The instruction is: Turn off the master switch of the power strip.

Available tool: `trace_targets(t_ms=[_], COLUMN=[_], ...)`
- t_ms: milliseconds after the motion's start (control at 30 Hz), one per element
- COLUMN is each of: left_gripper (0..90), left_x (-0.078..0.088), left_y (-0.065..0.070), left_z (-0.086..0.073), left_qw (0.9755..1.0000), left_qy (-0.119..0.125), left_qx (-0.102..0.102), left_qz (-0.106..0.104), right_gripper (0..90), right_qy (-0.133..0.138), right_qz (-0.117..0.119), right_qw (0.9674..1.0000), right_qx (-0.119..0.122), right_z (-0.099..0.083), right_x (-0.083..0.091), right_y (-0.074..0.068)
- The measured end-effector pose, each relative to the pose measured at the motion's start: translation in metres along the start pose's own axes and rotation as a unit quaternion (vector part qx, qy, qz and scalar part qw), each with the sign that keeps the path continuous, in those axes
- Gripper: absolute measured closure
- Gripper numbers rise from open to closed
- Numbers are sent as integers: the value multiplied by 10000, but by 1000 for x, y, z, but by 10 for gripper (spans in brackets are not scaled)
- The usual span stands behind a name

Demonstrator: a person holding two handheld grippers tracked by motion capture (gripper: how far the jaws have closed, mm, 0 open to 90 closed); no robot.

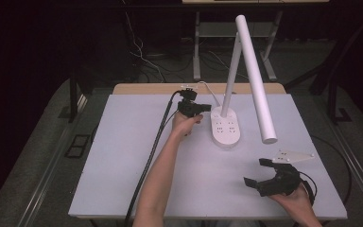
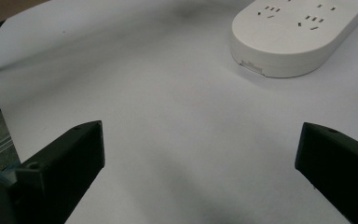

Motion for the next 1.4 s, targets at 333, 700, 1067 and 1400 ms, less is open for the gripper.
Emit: trace_targets(t_ms=[333,700,1067,1400], left_gripper=[643,174,0,0], left_x=[31,64,111,158], left_y=[7,21,25,25], left_z=[9,7,-7,-23], left_qw=[9993,9974,9966,9966], left_qy=[-2,-228,-274,-131], left_qx=[-367,-682,-742,-803], left_qz=[78,-13,-235,-108], right_gripper=[6,6,6,6], right_qy=[-6,-6,-2,12], right_qz=[-1,-27,-60,-83], right_qw=[10000,10000,10000,10000], right_qx=[-2,-30,-48,-41], right_z=[0,0,-1,-1], right_x=[-1,-1,-2,-2], right_y=[-1,-1,0,1])
Point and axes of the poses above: each handheld gripper's, and its own axes: x roughly backward along the jaws, z roughly out of its top, y roughly to its right, the point moved 1 cm from there along -x, roughly forward along the jaws, and after that the axes turned 9 degrees about y, right-handed, at the moved point
